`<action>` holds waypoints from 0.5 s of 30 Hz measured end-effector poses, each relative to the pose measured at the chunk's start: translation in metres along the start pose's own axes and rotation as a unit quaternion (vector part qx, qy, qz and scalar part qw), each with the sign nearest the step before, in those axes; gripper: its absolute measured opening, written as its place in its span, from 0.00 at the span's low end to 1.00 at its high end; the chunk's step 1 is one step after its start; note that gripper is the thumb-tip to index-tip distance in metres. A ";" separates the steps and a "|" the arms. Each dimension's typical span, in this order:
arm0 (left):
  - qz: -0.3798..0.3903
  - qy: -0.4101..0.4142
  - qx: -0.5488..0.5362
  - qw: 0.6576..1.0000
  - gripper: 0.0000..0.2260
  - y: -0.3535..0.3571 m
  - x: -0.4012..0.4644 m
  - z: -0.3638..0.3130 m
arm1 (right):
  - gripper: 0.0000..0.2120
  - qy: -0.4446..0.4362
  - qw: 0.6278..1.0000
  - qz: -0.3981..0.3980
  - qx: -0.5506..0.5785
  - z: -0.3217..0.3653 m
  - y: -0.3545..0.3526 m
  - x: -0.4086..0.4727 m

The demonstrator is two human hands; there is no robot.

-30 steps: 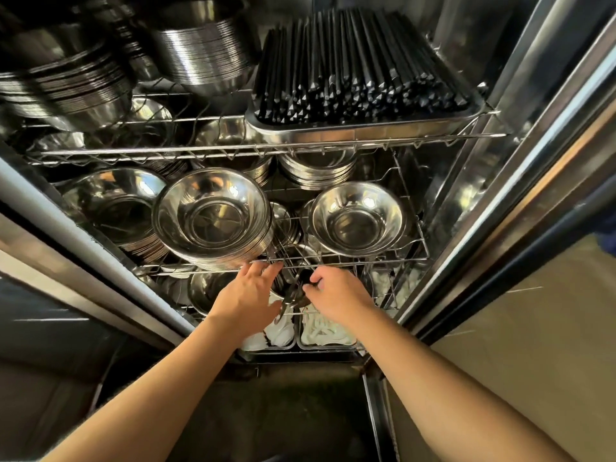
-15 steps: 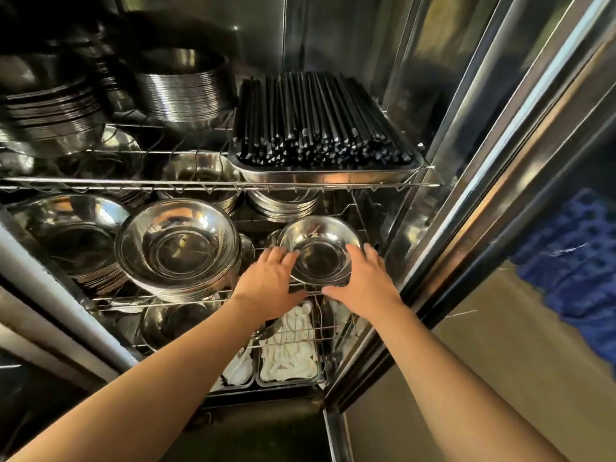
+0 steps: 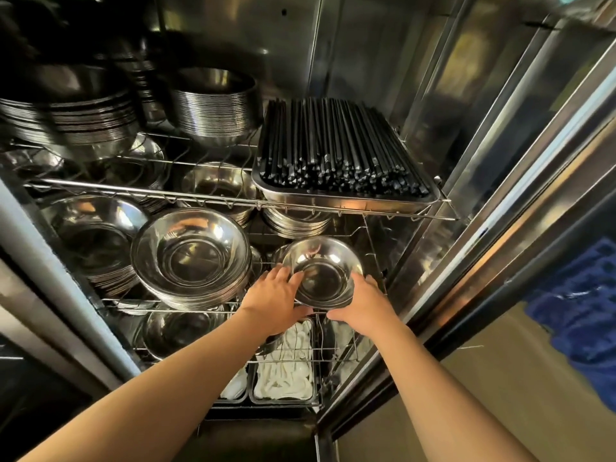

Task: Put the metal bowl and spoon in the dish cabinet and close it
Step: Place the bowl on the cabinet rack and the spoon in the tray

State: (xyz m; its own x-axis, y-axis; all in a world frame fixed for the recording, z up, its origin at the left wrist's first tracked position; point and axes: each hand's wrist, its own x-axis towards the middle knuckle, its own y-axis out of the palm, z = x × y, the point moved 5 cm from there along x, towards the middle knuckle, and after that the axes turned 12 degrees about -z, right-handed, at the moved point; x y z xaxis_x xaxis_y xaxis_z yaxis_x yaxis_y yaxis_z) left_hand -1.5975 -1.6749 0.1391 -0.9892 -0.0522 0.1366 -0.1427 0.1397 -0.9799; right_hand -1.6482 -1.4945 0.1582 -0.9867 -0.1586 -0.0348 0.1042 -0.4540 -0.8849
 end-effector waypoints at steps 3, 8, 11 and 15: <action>-0.011 -0.009 -0.010 1.000 0.37 -0.006 -0.006 0.004 | 0.43 -0.012 1.000 -0.005 0.001 0.006 0.006 -0.006; -0.022 -0.013 0.000 1.000 0.35 -0.011 -0.015 0.012 | 0.43 -0.031 1.000 0.000 -0.001 0.018 0.015 -0.011; -0.026 -0.023 -0.001 0.999 0.34 -0.013 -0.019 0.017 | 0.40 -0.037 0.999 0.004 -0.004 0.024 0.018 -0.012; -0.028 -0.043 -0.010 0.999 0.30 -0.013 -0.025 0.022 | 0.39 -0.058 0.998 -0.009 0.015 0.032 0.018 -0.015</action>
State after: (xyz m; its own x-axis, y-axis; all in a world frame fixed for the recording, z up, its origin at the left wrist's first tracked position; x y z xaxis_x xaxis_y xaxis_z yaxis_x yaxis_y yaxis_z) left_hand -1.5698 -1.6971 0.1451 -0.9735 -0.1449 0.1769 -0.1987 0.1532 -0.9680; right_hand -1.6280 -1.5284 0.1578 -0.9674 -0.2506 0.0369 0.0921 -0.4837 -0.8704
